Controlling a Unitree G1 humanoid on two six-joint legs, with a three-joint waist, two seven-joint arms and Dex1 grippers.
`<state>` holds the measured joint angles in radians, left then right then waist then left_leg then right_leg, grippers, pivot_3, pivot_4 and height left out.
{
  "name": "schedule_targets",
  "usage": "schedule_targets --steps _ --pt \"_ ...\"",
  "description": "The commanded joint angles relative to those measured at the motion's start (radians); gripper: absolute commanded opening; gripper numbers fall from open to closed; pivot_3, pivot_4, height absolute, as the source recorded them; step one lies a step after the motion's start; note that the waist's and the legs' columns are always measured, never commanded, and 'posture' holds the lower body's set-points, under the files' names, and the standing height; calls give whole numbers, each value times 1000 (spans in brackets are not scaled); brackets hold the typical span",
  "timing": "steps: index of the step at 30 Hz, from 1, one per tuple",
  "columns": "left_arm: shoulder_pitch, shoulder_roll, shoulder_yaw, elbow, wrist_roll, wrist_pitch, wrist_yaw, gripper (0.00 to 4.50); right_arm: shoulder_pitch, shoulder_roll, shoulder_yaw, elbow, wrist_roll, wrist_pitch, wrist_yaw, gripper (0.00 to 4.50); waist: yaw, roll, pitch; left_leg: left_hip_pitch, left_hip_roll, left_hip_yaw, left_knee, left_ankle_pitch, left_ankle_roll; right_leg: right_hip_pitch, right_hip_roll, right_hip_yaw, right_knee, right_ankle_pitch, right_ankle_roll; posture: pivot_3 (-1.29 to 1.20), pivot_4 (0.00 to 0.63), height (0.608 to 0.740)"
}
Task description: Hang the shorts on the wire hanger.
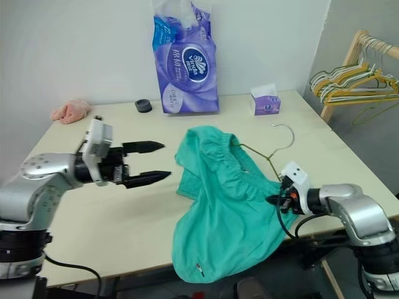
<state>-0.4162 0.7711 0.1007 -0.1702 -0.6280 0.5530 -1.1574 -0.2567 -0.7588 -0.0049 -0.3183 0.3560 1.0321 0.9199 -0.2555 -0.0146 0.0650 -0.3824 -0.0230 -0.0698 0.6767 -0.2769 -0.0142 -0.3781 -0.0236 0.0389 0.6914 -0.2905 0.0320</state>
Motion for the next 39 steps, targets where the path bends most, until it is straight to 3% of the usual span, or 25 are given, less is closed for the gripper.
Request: schedule_targets --steps 1,4,8,11,17,20,25,30,39 --pt "-79 -49 -33 -47 -73 63 4 4484 77 -27 -149 -56 13 66 -86 0 -1 0 0 0 0 0 0 0 0 0 0 0 0 0 0 -402 34 740" --pt "-131 -85 -100 -34 -60 53 -45 4484 177 -60 -273 -126 36 199 -131 0 -7 2 1 0 0 0 0 0 0 1 1 0 -1 -1 1 -456 49 740" --pt "-218 -147 -196 39 68 -74 -55 4484 242 -78 -435 -191 58 323 -175 0 -38 5 3 2 -1 2 0 0 1 4 4 1 -2 -3 5 -506 62 740" --pt "-262 -243 -254 69 146 -167 -5 4484 255 -75 -539 -217 48 377 -221 0 -71 6 3 3 0 3 -1 -2 3 5 5 2 -4 -4 7 -537 71 740" --pt "-332 -413 -305 139 260 -249 128 4484 233 -125 -638 -168 19 408 -299 0 -129 6 6 1 -1 7 -1 -6 10 6 4 5 -10 -3 5 -564 89 740" --pt "-371 -507 -318 152 283 -256 199 4484 186 -190 -659 -108 -1 395 -324 0 -157 7 11 1 -2 11 0 -9 14 9 3 8 -11 -7 13 -570 100 740" --pt "-432 -651 -328 174 247 -209 244 4484 36 -330 -650 84 -37 342 -365 0 -194 9 22 2 -4 16 -1 -12 19 10 1 9 -12 -10 18 -570 116 740" --pt "-479 -710 -332 185 227 -180 231 4484 -112 -402 -613 292 -62 279 -403 0 -222 5 36 2 -4 17 -1 -13 20 10 1 10 -12 -10 18 -566 131 740" --pt "-589 -805 -308 272 225 -177 282 4484 -428 -487 -375 718 -112 149 -408 0 -250 13 69 7 -5 28 -5 -13 21 10 2 23 -13 -11 19 -562 163 740"
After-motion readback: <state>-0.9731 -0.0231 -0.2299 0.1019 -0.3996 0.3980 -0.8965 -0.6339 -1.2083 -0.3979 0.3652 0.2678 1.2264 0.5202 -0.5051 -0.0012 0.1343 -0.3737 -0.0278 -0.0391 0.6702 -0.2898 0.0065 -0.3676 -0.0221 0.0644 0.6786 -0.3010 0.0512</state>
